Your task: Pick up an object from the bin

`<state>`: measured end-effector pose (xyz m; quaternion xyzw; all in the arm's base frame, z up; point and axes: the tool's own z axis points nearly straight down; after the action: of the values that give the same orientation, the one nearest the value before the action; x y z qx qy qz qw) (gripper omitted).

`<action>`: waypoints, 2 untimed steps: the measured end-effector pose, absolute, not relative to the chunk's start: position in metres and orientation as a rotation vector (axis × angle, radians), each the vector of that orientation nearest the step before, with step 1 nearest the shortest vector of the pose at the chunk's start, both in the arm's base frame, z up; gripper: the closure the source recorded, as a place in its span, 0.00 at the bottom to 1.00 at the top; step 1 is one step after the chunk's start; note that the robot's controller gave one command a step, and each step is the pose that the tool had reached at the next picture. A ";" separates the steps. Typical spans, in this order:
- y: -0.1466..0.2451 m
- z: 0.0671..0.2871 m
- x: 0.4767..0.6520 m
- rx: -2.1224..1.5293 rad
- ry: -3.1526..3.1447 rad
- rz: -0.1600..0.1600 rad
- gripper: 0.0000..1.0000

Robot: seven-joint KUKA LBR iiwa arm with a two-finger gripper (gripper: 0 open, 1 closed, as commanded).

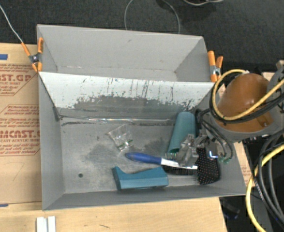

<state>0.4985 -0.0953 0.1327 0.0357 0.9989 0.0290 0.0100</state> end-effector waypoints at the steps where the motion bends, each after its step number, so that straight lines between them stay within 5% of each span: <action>1: -0.097 0.111 0.498 0.449 3.100 0.104 1.00; 2: -0.086 0.100 0.498 0.571 3.084 0.108 1.00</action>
Offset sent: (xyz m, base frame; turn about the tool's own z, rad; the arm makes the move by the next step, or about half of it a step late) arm -0.0021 -0.0085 -0.0605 0.2537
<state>0.4976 -0.0861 0.0997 0.1819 0.9827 0.0343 0.0018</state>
